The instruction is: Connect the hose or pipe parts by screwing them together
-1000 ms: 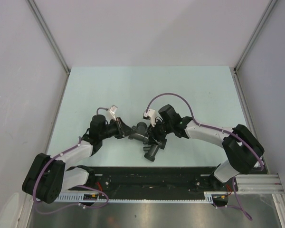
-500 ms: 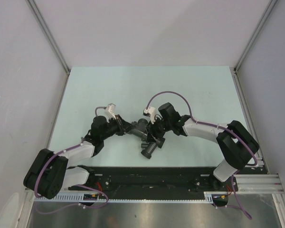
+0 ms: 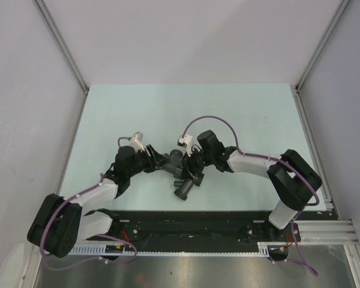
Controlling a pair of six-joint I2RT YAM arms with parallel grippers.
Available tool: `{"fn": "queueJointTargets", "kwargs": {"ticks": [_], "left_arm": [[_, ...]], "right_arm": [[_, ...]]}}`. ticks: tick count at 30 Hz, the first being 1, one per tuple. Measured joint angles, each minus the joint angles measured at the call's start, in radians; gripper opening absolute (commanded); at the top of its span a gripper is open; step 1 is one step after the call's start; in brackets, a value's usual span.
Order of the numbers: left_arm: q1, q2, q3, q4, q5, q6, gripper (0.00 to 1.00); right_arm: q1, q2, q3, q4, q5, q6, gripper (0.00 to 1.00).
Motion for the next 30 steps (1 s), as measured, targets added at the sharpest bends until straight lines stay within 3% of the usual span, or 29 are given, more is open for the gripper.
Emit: {"fn": "queueJointTargets", "kwargs": {"ticks": [8, 12, 16, 17, 21, 24, 30], "left_arm": [[0.008, -0.079, 0.180, -0.343, 0.082, 0.010, 0.47], [0.009, -0.086, 0.235, -0.415, 0.092, 0.008, 0.31], [0.009, -0.080, 0.241, -0.433, 0.090, 0.008, 0.22], [0.009, -0.074, 0.241, -0.432, 0.090, 0.008, 0.23], [0.003, -0.074, 0.238, -0.425, 0.088, 0.019, 0.52], [0.011, -0.098, 0.234, -0.419, 0.095, 0.031, 0.63], [0.083, -0.100, 0.239, -0.409, 0.150, 0.053, 0.68]], "right_arm": [[0.021, -0.007, -0.015, -0.008, -0.032, -0.012, 0.00], [0.028, -0.008, -0.015, 0.000, -0.027, -0.033, 0.00], [0.029, -0.009, -0.019, -0.003, -0.028, -0.043, 0.00], [0.029, -0.009, -0.020, -0.005, -0.028, -0.042, 0.00], [0.029, -0.011, -0.023, -0.013, -0.026, -0.038, 0.00], [0.027, -0.011, -0.023, -0.019, -0.023, -0.025, 0.00], [0.006, -0.014, -0.023, -0.043, -0.023, -0.013, 0.00]]}}
